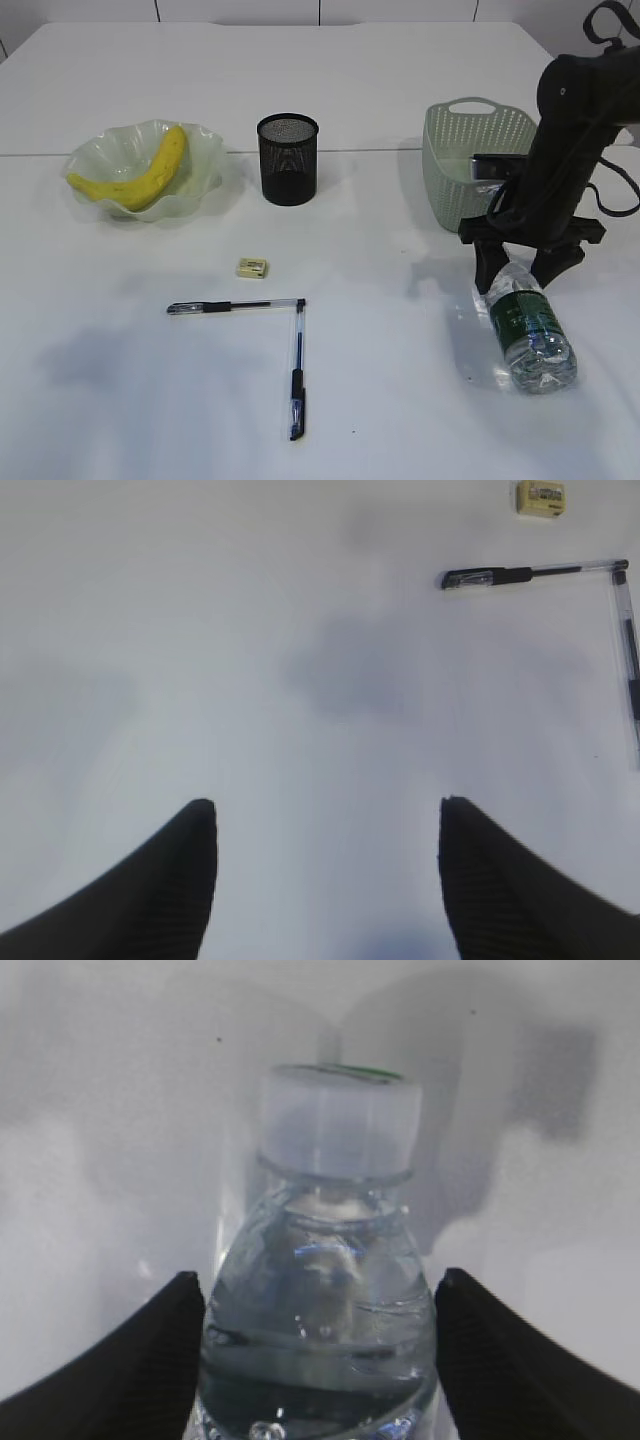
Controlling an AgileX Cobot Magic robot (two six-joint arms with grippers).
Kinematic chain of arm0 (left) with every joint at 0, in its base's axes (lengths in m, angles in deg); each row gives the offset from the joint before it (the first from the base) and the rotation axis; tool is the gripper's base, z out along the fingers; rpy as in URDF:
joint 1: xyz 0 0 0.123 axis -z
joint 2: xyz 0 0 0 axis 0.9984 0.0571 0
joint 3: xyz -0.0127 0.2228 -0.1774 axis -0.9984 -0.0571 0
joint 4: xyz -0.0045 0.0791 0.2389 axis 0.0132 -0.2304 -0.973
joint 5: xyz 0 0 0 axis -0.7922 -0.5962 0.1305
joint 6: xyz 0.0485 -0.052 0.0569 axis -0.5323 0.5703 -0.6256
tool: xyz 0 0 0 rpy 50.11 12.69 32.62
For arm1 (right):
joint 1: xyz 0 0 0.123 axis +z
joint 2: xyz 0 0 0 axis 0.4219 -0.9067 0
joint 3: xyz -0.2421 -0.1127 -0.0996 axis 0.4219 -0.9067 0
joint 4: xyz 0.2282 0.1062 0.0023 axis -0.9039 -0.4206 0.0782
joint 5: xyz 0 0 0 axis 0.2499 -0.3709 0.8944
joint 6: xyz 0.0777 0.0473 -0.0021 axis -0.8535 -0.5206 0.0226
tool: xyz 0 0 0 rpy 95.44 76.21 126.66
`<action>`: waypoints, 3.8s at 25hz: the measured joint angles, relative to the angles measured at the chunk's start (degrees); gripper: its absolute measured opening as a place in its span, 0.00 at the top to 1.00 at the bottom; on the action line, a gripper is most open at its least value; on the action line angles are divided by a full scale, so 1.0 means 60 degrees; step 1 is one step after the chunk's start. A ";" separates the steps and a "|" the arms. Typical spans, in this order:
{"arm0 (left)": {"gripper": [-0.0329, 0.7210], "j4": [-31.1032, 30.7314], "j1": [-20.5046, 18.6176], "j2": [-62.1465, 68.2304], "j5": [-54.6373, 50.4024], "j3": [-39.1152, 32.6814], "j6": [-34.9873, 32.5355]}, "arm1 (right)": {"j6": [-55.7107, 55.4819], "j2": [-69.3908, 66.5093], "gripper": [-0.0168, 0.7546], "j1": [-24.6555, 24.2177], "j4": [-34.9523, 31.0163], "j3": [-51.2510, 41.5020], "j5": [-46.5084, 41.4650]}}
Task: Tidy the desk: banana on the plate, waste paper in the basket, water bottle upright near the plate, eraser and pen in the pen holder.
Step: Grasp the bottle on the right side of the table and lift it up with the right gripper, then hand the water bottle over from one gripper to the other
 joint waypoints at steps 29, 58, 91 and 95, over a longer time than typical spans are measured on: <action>0.30 0.0377 0.0000 0.0000 0.0000 0.0000 0.0000 | 0.0421 0.0343 0.49 0.0000 -0.0159 -0.0101 -0.0122; 0.30 0.0642 0.0000 0.0000 0.0000 0.0000 0.0000 | 0.0587 0.8408 0.49 0.0000 -0.0176 -0.3718 0.0241; 0.30 0.1144 0.1043 0.0000 0.0249 0.0000 0.0000 | 0.2797 0.9874 0.49 0.0000 -0.0210 -0.4371 0.6790; 0.30 0.1144 0.1043 0.0000 0.0268 0.0000 0.0000 | 0.2797 0.9874 0.49 0.0000 -0.0271 -0.4371 0.6897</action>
